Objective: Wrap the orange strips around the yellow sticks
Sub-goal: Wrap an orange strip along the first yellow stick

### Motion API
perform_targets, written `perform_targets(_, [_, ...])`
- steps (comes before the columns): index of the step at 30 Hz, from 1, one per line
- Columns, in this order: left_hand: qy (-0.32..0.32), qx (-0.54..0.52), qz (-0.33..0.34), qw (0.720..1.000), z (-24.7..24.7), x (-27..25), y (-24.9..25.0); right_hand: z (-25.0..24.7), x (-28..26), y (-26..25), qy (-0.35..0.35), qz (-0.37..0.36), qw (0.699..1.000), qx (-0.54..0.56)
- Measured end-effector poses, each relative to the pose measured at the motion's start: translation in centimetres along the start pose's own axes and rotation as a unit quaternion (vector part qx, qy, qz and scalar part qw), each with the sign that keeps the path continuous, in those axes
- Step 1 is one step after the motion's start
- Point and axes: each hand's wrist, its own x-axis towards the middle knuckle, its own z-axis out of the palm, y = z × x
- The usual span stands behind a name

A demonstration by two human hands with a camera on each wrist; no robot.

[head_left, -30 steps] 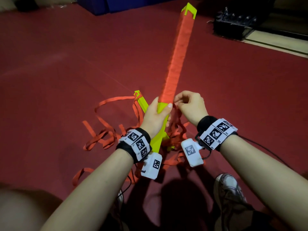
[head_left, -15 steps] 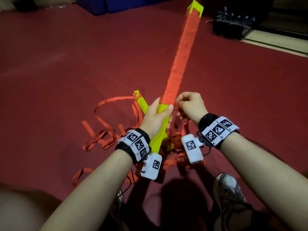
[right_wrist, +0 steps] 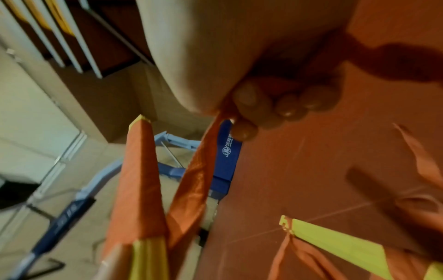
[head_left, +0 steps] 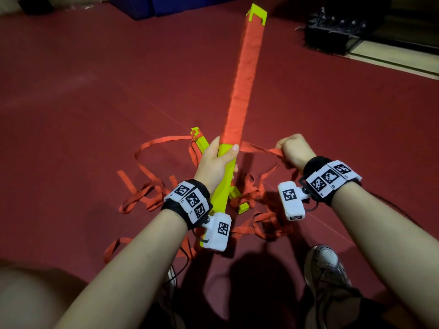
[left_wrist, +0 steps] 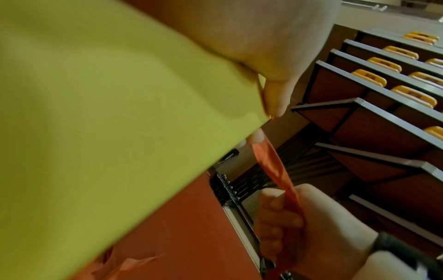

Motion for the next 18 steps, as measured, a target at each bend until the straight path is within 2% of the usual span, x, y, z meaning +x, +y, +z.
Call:
perform_targets(4, [-0.027, -0.066, -0.033, 0.997, 0.5, 0.0, 0.0, 0.7, -0.6, 1.0, -0.091, 0.040, 0.989, -0.106])
perform_targets(7, [-0.016, -0.051, -0.030, 0.998, 0.6, 0.1, 0.1, 1.2, -1.2, 0.7, -0.070, -0.024, 0.983, -0.168])
perform_targets(8, [-0.013, -0.042, -0.026, 0.999, 0.6, 0.1, 0.1, 1.5, -1.5, 0.1, -0.052, -0.058, 0.986, -0.148])
perform_targets(10, [-0.013, -0.033, -0.020, 0.999, 0.6, 0.1, 0.0, 2.5, -2.3, -1.4, -0.053, -0.107, 0.992, -0.030])
perform_targets(12, [-0.019, -0.034, -0.015, 0.999, 0.7, 0.0, -0.1, 3.5, -3.4, -3.1, -0.104, -0.099, 0.979, 0.148])
perform_targets(14, [-0.021, -0.036, -0.011, 0.999, 0.8, -0.1, 0.1, 3.8, -4.0, -4.1, -0.131, -0.063, 0.954, 0.262])
perform_targets(18, [-0.013, -0.010, 0.001, 1.000, 0.2, -0.1, 0.4, 3.0, -3.2, -3.5, -0.136, -0.032, 0.956, 0.258])
